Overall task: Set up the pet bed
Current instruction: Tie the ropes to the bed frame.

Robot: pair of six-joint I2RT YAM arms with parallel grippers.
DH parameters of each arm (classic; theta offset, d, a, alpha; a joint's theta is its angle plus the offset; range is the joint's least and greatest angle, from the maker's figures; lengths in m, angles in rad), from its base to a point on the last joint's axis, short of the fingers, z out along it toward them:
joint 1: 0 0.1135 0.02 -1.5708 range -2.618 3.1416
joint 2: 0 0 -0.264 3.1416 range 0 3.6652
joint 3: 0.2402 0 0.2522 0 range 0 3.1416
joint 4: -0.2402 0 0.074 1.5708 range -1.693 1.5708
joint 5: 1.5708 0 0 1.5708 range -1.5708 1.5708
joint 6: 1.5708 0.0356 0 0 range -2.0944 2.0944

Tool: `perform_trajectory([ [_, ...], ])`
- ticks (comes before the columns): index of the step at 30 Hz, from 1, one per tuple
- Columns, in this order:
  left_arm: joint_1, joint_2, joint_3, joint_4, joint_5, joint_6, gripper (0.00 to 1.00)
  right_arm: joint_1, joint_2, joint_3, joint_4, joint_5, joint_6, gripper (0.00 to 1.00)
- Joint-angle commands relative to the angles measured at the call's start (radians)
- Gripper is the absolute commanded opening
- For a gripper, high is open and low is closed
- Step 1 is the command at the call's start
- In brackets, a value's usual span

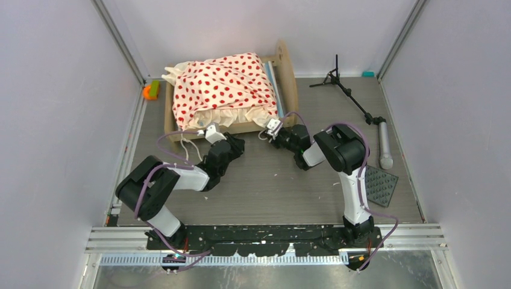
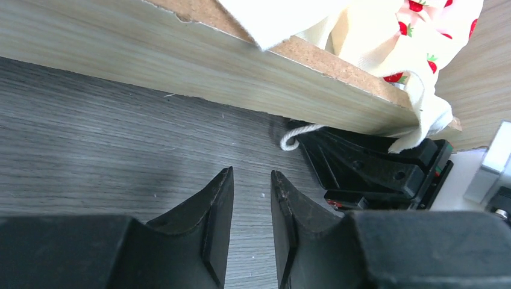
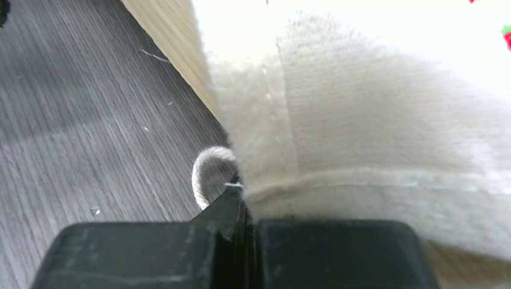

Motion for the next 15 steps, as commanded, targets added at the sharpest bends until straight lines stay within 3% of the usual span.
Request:
perform_trajectory([
  [1, 0.002, -0.035, -0.011, 0.054, -0.038, -0.005, 0.31, 0.000, -0.002, 0.002, 0.222, -0.071, 0.034, 0.00],
  [15, 0.009, -0.040, 0.002, 0.046, -0.025, -0.004, 0.42, -0.007, -0.045, -0.030, 0.195, -0.258, 0.004, 0.00],
])
